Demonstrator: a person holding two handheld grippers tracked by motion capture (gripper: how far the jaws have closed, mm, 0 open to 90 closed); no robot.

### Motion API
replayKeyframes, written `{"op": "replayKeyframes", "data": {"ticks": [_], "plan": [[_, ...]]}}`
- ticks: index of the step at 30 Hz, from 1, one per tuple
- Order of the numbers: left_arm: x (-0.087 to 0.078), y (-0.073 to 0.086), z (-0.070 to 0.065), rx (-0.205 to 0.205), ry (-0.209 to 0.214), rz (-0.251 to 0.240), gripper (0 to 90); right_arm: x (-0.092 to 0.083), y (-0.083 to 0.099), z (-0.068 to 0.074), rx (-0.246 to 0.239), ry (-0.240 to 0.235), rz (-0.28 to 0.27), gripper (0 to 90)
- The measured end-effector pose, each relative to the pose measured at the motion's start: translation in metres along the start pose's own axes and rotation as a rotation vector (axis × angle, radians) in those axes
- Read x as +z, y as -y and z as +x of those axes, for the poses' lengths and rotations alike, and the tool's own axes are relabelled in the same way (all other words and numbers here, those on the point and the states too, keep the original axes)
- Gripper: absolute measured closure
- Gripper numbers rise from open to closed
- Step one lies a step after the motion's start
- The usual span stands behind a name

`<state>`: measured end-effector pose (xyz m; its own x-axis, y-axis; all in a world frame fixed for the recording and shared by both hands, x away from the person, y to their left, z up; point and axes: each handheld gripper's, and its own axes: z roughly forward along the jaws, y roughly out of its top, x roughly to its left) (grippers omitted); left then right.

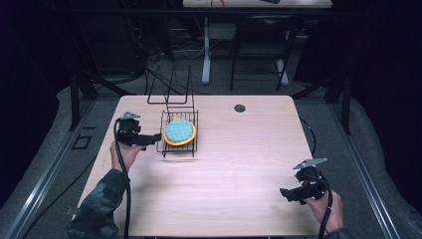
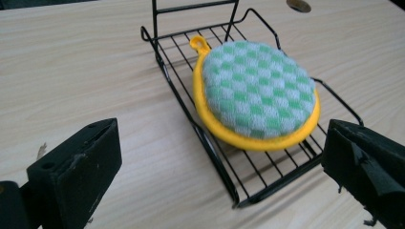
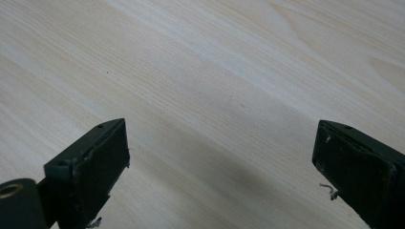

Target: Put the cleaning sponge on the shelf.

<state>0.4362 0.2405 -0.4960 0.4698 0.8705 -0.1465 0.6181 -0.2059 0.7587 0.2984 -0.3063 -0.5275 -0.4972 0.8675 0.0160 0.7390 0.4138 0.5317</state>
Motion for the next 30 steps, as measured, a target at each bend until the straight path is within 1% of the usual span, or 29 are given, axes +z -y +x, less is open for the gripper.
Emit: {"op": "replayKeyframes", "data": {"ticks": [1, 3, 4, 5, 9, 13, 17, 23, 24, 25, 27, 30], "plan": [[-0.002, 0.002, -0.001, 0.005, -0.002, 0.005, 0.0, 0.000, 0.000, 0.000, 0.002, -0.001, -0.006, 4.6], [-0.006, 0.006, -0.002, 0.011, -0.003, 0.005, 0.0, -0.001, 0.001, 0.000, 0.007, -0.003, 0.000, 4.6], [-0.008, 0.008, -0.004, 0.011, -0.009, 0.001, 0.0, -0.001, 0.001, 0.000, 0.008, -0.002, -0.003, 4.6], [-0.011, 0.009, -0.004, 0.020, -0.012, 0.003, 0.0, -0.001, 0.001, 0.000, 0.008, -0.001, -0.003, 4.6], [-0.022, 0.018, -0.007, 0.015, -0.014, -0.011, 0.0, -0.001, 0.001, 0.001, 0.004, 0.001, -0.008, 4.6], [-0.033, 0.027, -0.013, 0.034, -0.022, -0.018, 0.0, -0.002, 0.001, 0.001, 0.003, 0.001, -0.001, 4.6], [-0.045, 0.035, -0.018, 0.043, -0.031, -0.025, 0.0, -0.003, 0.002, 0.002, -0.001, 0.005, -0.012, 4.6], [-0.056, 0.051, -0.020, 0.027, -0.019, -0.016, 0.0, -0.003, 0.002, 0.002, -0.001, 0.009, -0.010, 4.6], [-0.057, 0.053, -0.020, 0.031, -0.020, -0.009, 0.0, -0.003, 0.002, 0.002, 0.001, 0.006, -0.012, 4.6], [-0.058, 0.055, -0.020, 0.026, -0.014, -0.006, 0.0, -0.002, 0.002, 0.001, -0.001, 0.008, -0.006, 4.6], [-0.059, 0.058, -0.020, 0.027, -0.016, -0.002, 0.0, -0.002, 0.001, 0.001, 0.001, 0.008, -0.007, 4.6], [-0.062, 0.061, -0.022, 0.023, -0.015, -0.004, 0.0, -0.003, 0.001, 0.002, 0.004, 0.009, -0.014, 4.6]]}}
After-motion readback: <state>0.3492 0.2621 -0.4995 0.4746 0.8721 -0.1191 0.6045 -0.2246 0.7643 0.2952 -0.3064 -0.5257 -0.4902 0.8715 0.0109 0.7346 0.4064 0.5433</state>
